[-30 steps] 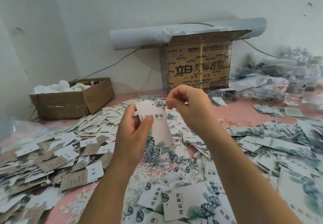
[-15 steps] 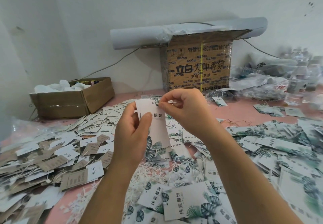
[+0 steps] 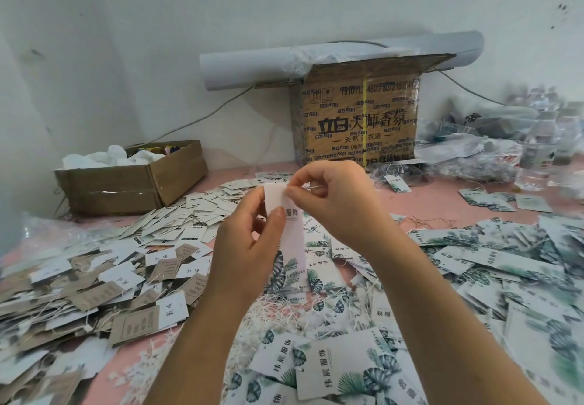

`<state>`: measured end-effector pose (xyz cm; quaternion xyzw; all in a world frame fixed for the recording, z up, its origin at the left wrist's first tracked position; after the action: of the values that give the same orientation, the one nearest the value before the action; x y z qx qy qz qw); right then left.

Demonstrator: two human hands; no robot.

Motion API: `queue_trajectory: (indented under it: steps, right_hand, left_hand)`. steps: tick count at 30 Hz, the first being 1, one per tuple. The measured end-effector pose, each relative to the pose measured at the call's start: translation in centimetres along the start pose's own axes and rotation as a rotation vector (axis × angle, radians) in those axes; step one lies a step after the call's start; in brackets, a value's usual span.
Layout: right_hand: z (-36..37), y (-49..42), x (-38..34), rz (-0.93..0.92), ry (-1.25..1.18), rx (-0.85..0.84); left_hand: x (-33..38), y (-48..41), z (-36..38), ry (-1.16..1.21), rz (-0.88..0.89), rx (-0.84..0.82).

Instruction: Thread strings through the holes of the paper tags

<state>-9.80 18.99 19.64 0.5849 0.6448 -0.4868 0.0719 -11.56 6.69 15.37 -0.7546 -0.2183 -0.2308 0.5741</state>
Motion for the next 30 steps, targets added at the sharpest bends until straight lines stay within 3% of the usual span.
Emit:
queue_trajectory:
  steps: [11,16,30]
  right_hand:
    - [0.0,-0.3,0.5,0.035,0.01,0.015]
    - [0.2,-0.4,0.8,0.051,-0.044,-0.004]
    - [2.1,-0.2,0.5,0.045,-0.057,-0.133]
  left_hand:
    - [-0.2,0.1,0.3,0.003,0.016,-0.013]
    - [-1.2,0.1,-0.2,0.129,-0.049,0.093]
    - [-2.0,0.1,-0.7,0.056,-0.023,0.132]
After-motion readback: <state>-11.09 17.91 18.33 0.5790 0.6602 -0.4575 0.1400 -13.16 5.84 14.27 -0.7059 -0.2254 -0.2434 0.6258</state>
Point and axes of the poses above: each hand's wrist, its own y-axis away from the middle knuckle, its own z-axis out of the palm, x = y × z, the point moved 6 cm from there along -y, towards the middle knuckle, and after that the axes turned 12 degrees about z, right-handed, at the moved point
